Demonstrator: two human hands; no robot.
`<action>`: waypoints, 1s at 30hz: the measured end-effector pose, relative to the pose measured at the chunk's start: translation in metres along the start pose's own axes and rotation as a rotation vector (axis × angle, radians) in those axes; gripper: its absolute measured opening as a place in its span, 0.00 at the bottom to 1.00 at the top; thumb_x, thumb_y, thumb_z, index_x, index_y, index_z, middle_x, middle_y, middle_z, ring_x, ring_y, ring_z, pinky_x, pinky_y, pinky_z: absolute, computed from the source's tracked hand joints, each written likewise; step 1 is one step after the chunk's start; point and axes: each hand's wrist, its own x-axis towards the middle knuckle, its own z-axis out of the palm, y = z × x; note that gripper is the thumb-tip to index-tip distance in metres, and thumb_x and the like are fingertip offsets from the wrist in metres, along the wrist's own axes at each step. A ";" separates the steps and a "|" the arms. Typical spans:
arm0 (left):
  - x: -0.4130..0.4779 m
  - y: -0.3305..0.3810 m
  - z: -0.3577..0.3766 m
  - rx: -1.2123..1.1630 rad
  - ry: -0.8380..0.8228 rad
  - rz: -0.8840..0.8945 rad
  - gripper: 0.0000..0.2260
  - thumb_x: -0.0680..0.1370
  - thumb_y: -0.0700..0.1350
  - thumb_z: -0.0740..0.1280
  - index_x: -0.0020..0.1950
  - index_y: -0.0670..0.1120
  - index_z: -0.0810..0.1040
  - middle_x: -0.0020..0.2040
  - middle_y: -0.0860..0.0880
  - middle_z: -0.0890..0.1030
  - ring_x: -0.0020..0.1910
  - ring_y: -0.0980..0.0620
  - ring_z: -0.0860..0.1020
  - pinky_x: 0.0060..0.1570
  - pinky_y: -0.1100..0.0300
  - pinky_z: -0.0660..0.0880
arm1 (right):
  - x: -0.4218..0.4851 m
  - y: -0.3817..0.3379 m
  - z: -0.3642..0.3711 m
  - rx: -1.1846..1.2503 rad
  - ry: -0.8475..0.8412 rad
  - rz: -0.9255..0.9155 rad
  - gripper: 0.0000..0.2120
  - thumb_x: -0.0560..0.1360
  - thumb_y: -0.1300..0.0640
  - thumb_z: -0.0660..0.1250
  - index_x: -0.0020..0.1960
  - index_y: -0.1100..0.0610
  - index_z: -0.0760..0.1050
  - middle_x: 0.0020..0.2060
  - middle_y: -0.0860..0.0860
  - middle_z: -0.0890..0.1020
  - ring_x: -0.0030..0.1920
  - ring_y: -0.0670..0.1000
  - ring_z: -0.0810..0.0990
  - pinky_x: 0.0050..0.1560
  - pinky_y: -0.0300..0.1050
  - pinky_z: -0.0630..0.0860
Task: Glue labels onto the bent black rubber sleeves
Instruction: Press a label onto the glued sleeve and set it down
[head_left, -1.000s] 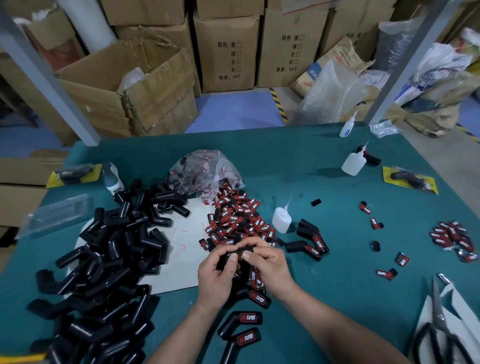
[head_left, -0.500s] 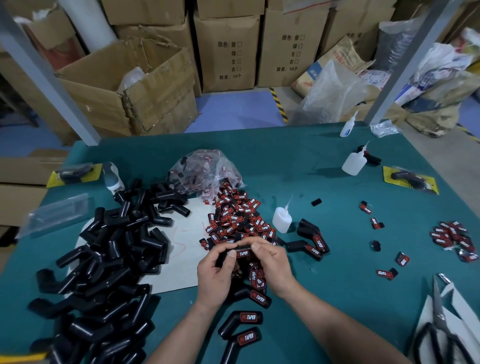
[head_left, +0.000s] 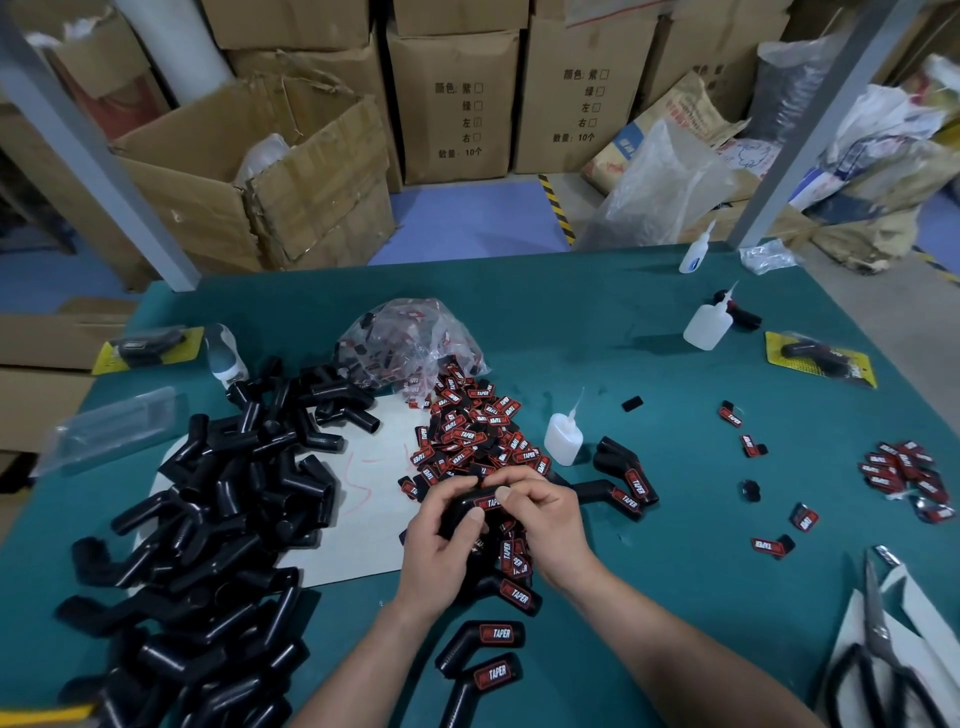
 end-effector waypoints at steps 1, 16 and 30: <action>0.000 -0.001 0.001 0.056 -0.003 0.018 0.12 0.77 0.53 0.68 0.60 0.64 0.79 0.57 0.55 0.83 0.49 0.51 0.82 0.52 0.59 0.79 | 0.001 0.001 -0.001 0.002 0.005 -0.001 0.13 0.71 0.53 0.72 0.33 0.61 0.81 0.48 0.54 0.86 0.50 0.52 0.83 0.56 0.42 0.76; 0.001 -0.004 0.001 0.220 -0.018 0.045 0.06 0.79 0.51 0.70 0.55 0.61 0.80 0.42 0.54 0.84 0.39 0.52 0.83 0.44 0.61 0.78 | -0.001 -0.002 0.000 -0.004 0.022 0.030 0.13 0.71 0.51 0.71 0.35 0.59 0.82 0.47 0.53 0.85 0.49 0.51 0.83 0.56 0.45 0.76; 0.001 0.000 -0.003 0.076 -0.018 0.050 0.10 0.78 0.49 0.64 0.55 0.62 0.80 0.42 0.51 0.84 0.38 0.56 0.81 0.43 0.63 0.78 | 0.002 -0.007 -0.008 -0.211 -0.289 -0.057 0.09 0.77 0.59 0.71 0.38 0.59 0.83 0.55 0.48 0.80 0.50 0.49 0.81 0.54 0.43 0.76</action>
